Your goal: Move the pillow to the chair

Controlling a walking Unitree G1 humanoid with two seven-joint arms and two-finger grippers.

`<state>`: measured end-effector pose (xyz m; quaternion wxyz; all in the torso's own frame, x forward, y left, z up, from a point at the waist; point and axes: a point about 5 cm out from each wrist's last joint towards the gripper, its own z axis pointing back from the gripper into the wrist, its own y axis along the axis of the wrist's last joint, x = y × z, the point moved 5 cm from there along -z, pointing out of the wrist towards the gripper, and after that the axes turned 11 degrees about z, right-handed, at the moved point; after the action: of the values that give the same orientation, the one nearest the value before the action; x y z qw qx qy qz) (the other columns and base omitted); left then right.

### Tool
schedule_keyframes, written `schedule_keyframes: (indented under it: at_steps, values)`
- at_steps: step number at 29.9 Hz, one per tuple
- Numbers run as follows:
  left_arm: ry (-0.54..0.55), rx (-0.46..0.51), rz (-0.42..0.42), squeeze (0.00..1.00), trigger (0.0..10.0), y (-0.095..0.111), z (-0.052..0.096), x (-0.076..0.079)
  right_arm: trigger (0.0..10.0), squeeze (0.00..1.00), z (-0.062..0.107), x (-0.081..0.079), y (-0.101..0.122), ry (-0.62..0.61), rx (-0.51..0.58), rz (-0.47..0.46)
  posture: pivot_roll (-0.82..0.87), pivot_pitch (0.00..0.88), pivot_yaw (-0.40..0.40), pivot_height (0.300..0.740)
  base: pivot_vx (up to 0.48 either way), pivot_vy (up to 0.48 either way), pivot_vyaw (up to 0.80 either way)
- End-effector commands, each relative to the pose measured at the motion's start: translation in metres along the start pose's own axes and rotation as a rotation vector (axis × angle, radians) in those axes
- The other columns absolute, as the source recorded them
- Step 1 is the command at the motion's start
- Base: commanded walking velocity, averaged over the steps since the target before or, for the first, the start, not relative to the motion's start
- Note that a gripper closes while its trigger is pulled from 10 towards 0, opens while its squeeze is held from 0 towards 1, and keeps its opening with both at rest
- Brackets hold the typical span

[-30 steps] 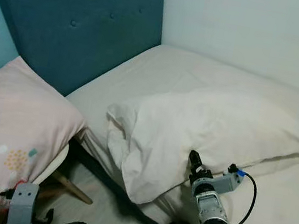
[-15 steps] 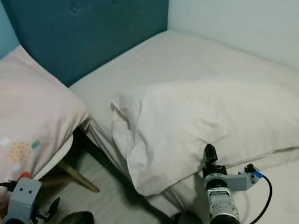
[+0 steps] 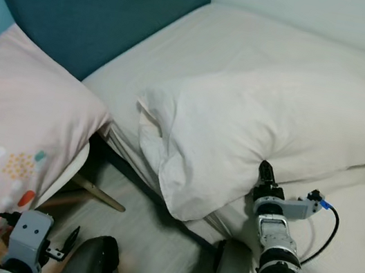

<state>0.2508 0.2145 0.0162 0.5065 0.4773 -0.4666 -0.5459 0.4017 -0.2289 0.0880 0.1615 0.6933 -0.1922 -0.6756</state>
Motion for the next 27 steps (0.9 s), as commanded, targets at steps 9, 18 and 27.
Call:
schedule_keyframes:
  at_steps: [9, 18, 27]
  values:
    - [0.003, -0.041, -0.012, 0.0, 10.0, -0.006, 0.004, 0.004, 0.0, 0.0, -0.017, -0.043, -0.015, 0.166, -0.057, 0.038, 0.07, 0.227, 0.111, 0.421, 0.0, 0.0, 0.0]
    - [0.071, 0.061, 0.038, 0.0, 10.0, 0.034, -0.047, -0.007, 0.0, 0.0, -0.041, -0.121, -0.013, 0.417, -0.087, 0.284, 0.01, 0.124, 0.08, 0.421, 0.0, 0.0, 0.0]
    - [0.176, 0.075, 0.124, 0.0, 10.0, 0.062, -0.092, -0.024, 0.0, 0.0, -0.043, -0.176, -0.007, 0.634, -0.041, 0.372, -0.03, 0.031, 0.081, 0.43, 0.0, 0.0, 0.0]
